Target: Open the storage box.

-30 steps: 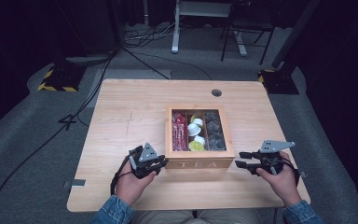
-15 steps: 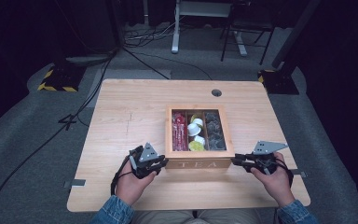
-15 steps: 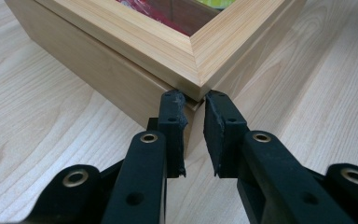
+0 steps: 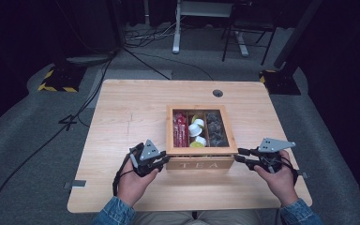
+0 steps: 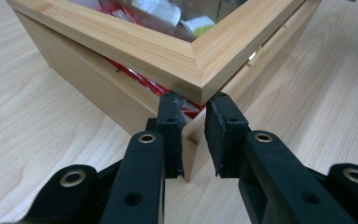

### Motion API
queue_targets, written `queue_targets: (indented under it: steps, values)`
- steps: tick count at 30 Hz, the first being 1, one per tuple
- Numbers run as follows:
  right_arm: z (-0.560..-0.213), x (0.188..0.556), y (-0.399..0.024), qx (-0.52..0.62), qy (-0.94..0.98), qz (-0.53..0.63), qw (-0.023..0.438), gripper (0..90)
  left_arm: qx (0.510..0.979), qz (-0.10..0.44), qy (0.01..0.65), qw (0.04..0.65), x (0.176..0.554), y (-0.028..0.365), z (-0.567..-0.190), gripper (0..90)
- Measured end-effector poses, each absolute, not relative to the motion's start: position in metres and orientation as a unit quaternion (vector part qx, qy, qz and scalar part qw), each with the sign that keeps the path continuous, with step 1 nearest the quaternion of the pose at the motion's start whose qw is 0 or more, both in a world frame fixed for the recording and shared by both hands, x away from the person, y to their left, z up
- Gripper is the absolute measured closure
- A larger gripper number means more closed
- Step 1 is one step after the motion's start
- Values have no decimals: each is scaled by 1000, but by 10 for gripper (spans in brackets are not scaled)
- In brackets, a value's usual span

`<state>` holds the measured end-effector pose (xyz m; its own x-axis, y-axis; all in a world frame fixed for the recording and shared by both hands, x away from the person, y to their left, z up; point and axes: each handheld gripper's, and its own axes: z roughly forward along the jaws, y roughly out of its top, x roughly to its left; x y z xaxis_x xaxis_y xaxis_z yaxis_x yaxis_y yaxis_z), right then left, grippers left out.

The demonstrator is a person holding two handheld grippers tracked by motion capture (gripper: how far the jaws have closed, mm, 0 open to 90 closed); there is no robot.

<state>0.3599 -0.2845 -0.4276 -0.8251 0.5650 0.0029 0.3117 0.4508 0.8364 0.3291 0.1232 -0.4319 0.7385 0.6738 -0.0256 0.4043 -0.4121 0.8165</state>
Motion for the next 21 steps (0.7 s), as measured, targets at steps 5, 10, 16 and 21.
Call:
queue_targets:
  steps: [5,10,16,21]
  values:
    - [-420,364,-282,259,834,463,153,526,821,164,327,439,329,124,-425,757]
    - [-413,370,-279,252,829,469,169,407,812,172,331,449,331,124,-417,756]
    - [-411,378,-274,241,829,465,194,252,807,177,335,453,334,123,-411,762]
    - [-410,383,-272,237,826,468,205,237,804,180,332,459,335,124,-407,766]
